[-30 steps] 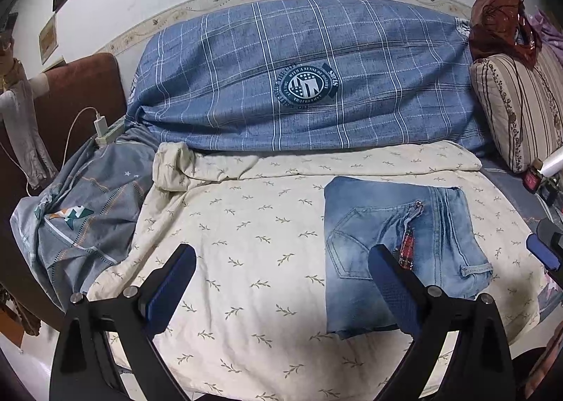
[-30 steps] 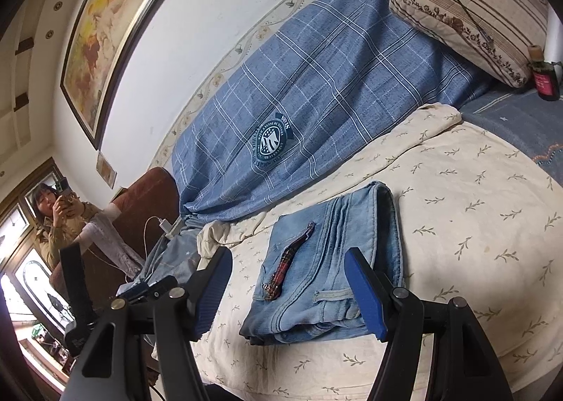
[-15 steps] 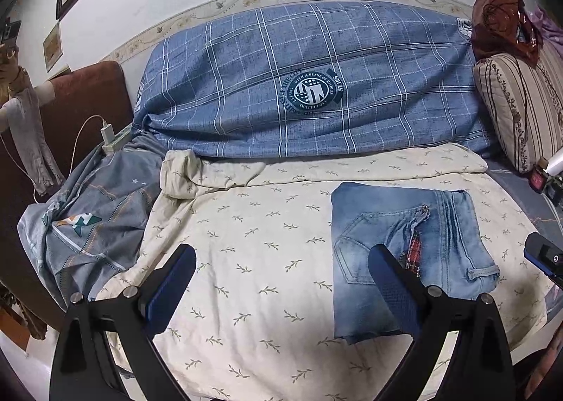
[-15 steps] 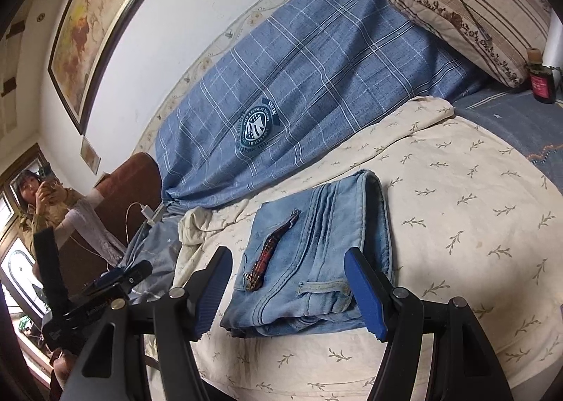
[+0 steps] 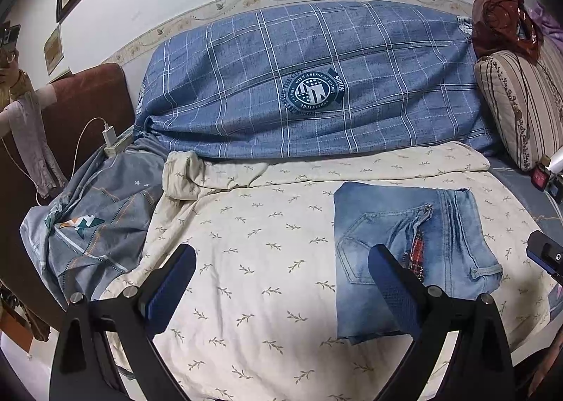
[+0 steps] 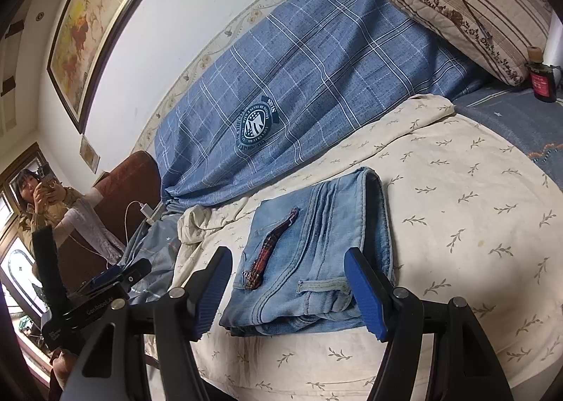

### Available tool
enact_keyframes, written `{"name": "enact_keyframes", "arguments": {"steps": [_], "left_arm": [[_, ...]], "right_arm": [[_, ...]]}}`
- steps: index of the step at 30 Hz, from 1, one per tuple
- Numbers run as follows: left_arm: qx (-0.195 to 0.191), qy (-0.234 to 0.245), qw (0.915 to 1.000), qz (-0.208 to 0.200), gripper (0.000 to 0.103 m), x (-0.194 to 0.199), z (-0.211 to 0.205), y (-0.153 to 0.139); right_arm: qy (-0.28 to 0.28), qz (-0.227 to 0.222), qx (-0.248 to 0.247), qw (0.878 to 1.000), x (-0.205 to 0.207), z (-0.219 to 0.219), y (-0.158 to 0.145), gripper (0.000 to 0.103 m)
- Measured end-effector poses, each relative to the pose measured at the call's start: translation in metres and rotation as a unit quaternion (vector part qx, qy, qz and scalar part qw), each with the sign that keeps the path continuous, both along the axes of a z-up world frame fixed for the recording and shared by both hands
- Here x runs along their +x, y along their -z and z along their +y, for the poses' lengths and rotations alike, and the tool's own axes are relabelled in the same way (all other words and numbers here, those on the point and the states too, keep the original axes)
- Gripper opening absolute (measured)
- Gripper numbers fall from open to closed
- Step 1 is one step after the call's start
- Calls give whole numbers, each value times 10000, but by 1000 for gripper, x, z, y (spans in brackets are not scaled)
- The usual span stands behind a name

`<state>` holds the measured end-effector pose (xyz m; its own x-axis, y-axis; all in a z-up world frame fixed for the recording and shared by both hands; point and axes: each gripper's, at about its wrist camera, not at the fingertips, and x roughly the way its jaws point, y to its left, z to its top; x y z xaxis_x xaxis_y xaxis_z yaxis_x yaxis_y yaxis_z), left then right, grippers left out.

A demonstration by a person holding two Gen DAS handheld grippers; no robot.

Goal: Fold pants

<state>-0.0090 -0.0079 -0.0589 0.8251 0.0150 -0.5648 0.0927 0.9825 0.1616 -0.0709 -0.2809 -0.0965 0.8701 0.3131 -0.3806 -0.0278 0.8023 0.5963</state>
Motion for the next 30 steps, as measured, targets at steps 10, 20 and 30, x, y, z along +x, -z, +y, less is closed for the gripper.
{"name": "enact_keyframes", "arguments": {"steps": [10, 20, 30], "left_arm": [[17, -3, 10000, 10, 98, 1, -1, 1], [9, -29, 10000, 22, 98, 2, 0, 2], [2, -44, 10000, 54, 98, 3, 1, 4]], "right_arm": [[-9, 1, 1, 10000, 0, 0, 0, 70], [-17, 2, -19, 10000, 0, 1, 0, 70], [-33, 5, -51, 10000, -1, 2, 0, 70]]}}
